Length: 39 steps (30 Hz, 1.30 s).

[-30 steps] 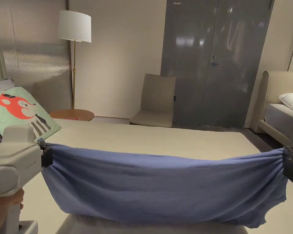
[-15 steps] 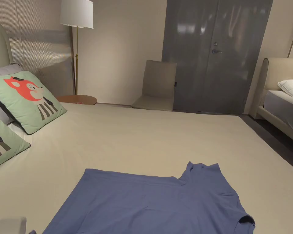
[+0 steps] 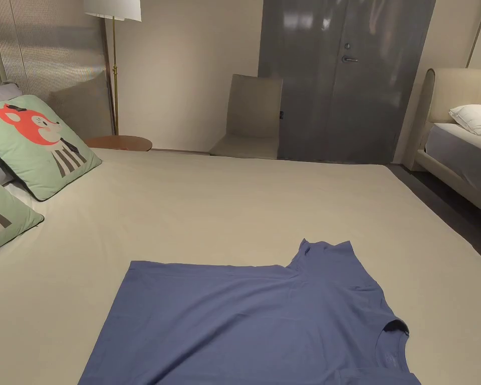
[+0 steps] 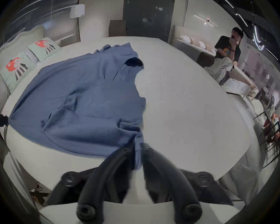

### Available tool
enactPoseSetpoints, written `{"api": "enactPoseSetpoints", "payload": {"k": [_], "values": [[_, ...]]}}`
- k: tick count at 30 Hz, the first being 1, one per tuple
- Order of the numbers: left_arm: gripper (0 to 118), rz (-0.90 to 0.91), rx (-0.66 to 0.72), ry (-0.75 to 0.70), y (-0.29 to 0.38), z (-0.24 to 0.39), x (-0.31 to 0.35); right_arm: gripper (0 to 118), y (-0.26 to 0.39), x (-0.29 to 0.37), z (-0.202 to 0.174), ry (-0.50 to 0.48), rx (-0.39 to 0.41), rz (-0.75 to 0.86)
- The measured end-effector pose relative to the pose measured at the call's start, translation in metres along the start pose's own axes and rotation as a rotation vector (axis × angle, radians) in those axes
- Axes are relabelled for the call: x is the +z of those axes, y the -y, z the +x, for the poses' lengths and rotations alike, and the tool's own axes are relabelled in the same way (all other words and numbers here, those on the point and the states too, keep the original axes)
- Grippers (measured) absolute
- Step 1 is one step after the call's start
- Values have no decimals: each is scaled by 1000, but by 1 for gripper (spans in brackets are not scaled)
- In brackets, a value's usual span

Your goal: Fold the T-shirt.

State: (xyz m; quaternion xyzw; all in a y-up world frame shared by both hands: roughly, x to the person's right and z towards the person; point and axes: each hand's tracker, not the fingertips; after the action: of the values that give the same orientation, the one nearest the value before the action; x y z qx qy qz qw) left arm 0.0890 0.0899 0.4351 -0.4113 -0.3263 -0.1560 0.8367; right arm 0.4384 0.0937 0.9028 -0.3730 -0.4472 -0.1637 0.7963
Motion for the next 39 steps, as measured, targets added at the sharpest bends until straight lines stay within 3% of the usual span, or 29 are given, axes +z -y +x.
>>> {"api": "enactPoseSetpoints", "payload": {"k": [1,2,3,4,6,9,11,12,14,15,16,22,28,30,31,33,34,35,39], "values": [[55,8,-6,-24,0,0,4,39,-2,3,-1,6,0,15],[77,45,1,-49,1,0,12,72,-4,11,-2,40,5,64],[93,104,14,-26,0,0,22,96,-7,19,-2,56,-3,110],[99,176,33,-5,-1,1,37,105,-12,32,-3,47,-26,191],[98,317,46,18,-10,9,67,102,-27,58,-6,29,-63,342],[97,517,32,11,-29,25,104,103,-52,91,-18,86,-89,527],[89,617,35,15,-36,36,123,96,-61,106,-25,72,-98,621],[77,650,22,25,-38,40,130,86,-64,112,-28,60,-96,660],[19,698,-17,-5,-42,49,138,44,-67,120,-37,58,-82,727],[0,713,-16,-33,-43,53,140,19,-67,122,-40,59,-69,741],[0,720,-20,-49,-43,57,142,1,-67,124,-44,68,-68,747],[0,655,-5,41,-38,46,131,0,-63,118,-55,54,-64,753],[0,370,69,57,-12,16,82,0,-51,99,-54,43,-62,666],[2,246,71,51,-1,7,62,0,-48,94,-54,37,-61,640],[22,173,93,58,3,3,52,0,-46,91,-54,33,-61,627],[91,80,150,91,13,-4,34,0,-44,87,-54,29,-56,609],[112,71,157,107,18,-6,29,0,-43,86,-55,28,-53,605],[106,108,152,99,22,-7,28,0,-42,85,-55,27,-47,596],[101,58,143,98,24,-7,15,0,-40,79,-54,28,-42,570]]}}
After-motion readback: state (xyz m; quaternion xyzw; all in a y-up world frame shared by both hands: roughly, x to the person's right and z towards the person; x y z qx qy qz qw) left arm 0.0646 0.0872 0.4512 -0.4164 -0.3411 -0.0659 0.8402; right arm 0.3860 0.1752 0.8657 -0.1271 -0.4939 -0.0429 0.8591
